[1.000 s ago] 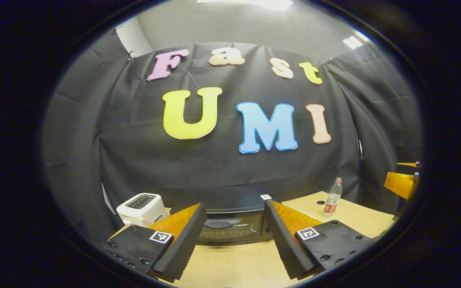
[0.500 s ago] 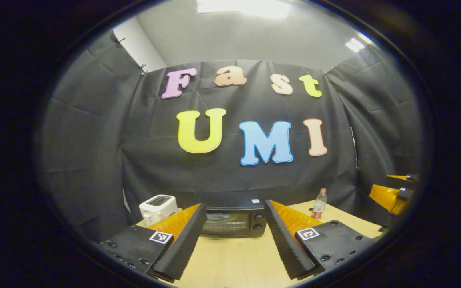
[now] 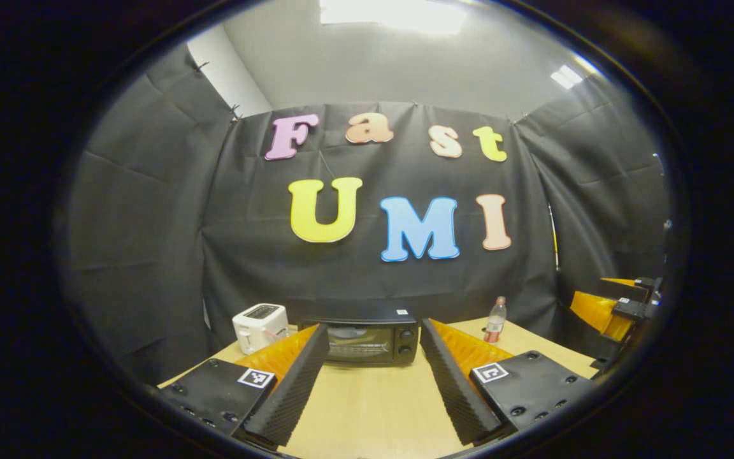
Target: Open the electric oven with the left hand, put the food in, and close the electric oven.
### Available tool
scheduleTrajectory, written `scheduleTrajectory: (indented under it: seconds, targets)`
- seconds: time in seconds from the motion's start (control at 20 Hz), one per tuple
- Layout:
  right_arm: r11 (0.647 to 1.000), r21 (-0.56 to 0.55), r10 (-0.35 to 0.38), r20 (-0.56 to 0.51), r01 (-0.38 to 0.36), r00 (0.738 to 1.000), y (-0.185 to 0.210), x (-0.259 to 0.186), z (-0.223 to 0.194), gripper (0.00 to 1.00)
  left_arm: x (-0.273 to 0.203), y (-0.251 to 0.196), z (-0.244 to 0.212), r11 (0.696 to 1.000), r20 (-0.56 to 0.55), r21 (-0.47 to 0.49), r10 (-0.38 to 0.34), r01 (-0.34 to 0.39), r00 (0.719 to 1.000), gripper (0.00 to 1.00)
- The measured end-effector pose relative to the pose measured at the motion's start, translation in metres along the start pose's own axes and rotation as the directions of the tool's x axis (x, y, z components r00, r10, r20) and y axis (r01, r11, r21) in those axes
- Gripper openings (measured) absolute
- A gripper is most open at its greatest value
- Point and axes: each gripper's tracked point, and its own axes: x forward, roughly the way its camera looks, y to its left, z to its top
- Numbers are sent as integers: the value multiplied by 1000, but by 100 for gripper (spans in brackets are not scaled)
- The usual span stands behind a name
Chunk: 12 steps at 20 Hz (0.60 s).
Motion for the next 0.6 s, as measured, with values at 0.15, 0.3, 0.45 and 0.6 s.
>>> scheduleTrajectory:
  seconds: [0.15, 0.3, 0.45, 0.6]
  targets:
    - [1000, -1, 0, 9, 0, 1000, 13, -7, 6, 98, -6, 10, 7, 1000, 17, -8, -4, 4, 1000, 100]
    - [1000, 4, 3, 15, -3, 1000, 24, -11, 9, 97, -12, 21, 12, 1000, 33, -3, -3, 3, 999, 90]
    - [1000, 5, 10, 5, -10, 1000, 35, -11, 6, 97, -14, 28, 11, 1000, 29, -9, -4, 4, 1000, 100]
    - [1000, -8, 6, 9, -6, 1000, 38, -13, 9, 97, -14, 35, 9, 1000, 26, -3, -6, 6, 1000, 100]
